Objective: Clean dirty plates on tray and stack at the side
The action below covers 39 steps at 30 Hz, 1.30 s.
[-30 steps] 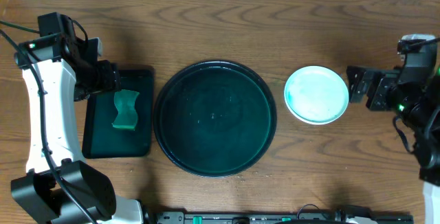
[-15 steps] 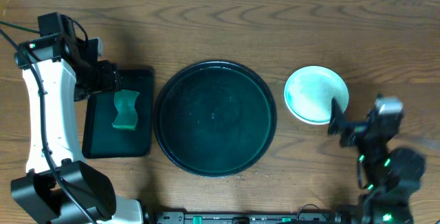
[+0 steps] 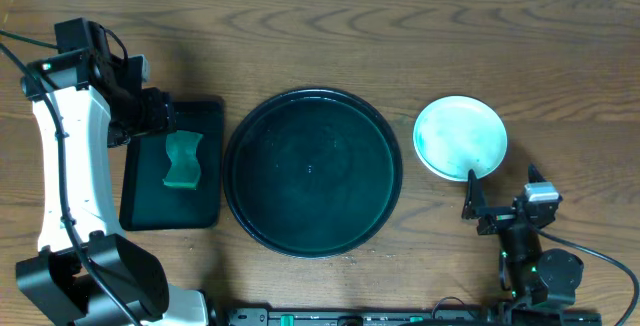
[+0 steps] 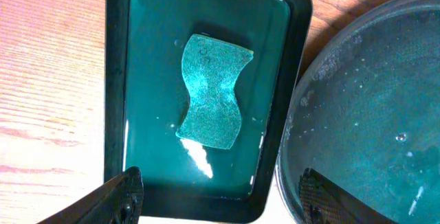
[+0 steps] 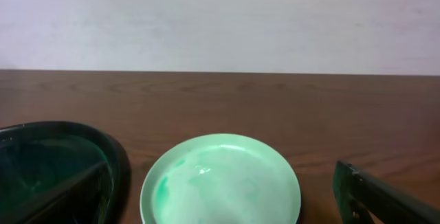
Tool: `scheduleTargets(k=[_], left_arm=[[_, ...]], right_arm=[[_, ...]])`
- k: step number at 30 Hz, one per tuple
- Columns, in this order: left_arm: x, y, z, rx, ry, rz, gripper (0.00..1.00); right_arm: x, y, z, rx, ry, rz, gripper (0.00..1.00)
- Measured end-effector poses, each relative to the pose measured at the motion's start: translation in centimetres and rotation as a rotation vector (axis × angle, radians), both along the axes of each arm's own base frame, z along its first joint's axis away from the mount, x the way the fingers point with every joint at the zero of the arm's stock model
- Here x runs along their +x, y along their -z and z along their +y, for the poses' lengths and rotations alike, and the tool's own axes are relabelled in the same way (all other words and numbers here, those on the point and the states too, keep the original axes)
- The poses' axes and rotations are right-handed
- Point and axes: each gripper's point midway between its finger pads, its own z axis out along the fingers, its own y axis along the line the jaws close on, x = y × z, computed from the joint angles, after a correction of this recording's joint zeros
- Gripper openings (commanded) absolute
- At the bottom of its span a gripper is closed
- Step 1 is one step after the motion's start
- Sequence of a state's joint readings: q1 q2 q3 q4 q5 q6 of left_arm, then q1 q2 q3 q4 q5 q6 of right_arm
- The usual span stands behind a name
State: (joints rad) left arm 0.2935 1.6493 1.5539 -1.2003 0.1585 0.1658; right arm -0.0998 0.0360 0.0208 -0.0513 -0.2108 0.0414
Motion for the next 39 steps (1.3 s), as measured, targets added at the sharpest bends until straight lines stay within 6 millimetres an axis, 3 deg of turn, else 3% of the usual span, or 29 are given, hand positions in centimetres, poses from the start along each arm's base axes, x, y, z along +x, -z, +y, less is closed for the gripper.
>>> scheduleTargets(k=[37,39], left_arm=[[0.00,0.00,0.00,0.000,0.000,0.000,0.73],[0.01,0.00,0.00,0.001,0.006,-0.001,0.84]], right_arm=[[-0.06,0.17,0.00,0.000,0.000,-0.006,0.99],[-0.06,0.17,0.00,0.000,0.000,-0.006,0.99]])
